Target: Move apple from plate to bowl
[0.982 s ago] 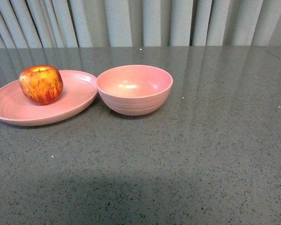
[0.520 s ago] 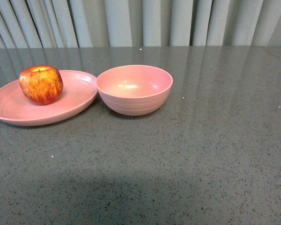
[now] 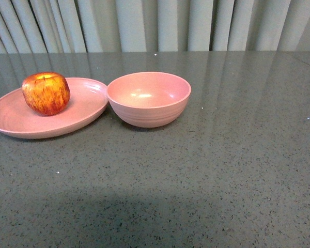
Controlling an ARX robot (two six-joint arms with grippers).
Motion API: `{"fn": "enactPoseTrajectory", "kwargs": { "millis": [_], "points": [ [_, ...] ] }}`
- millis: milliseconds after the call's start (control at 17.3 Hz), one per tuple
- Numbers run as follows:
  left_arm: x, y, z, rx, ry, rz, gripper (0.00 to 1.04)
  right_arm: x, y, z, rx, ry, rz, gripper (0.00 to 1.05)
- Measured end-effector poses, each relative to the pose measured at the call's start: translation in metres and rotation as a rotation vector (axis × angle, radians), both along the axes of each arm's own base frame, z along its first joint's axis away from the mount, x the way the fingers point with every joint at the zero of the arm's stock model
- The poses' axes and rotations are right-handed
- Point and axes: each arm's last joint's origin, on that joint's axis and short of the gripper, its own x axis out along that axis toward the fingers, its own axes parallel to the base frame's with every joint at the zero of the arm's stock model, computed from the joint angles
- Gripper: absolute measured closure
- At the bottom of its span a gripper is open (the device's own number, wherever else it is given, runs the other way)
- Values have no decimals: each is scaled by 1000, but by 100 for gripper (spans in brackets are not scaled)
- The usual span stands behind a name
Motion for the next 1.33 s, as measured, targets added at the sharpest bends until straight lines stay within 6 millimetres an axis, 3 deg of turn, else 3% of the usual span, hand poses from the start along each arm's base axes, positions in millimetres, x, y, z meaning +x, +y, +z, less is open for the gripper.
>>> {"fn": "enactPoseTrajectory", "kwargs": {
  "millis": [116, 231, 404, 578, 751, 982, 1328],
  "points": [
    [16, 2, 8, 6, -5, -29, 7, 0, 0, 0, 0, 1, 0, 7],
    [44, 6, 26, 41, -28, -84, 7, 0, 0, 0, 0, 1, 0, 7],
    [101, 4, 54, 98, -10, -200, 7, 0, 0, 0, 0, 1, 0, 7],
    [161, 2, 49, 103, 113, -245, 7, 0, 0, 0, 0, 1, 0, 7],
    [204, -4, 42, 120, 166, -266, 7, 0, 0, 0, 0, 1, 0, 7],
    [231, -14, 24, 120, 232, -293, 7, 0, 0, 0, 0, 1, 0, 7],
    [243, -15, 6, 117, 270, -282, 7, 0, 0, 0, 0, 1, 0, 7]
  ]
}}
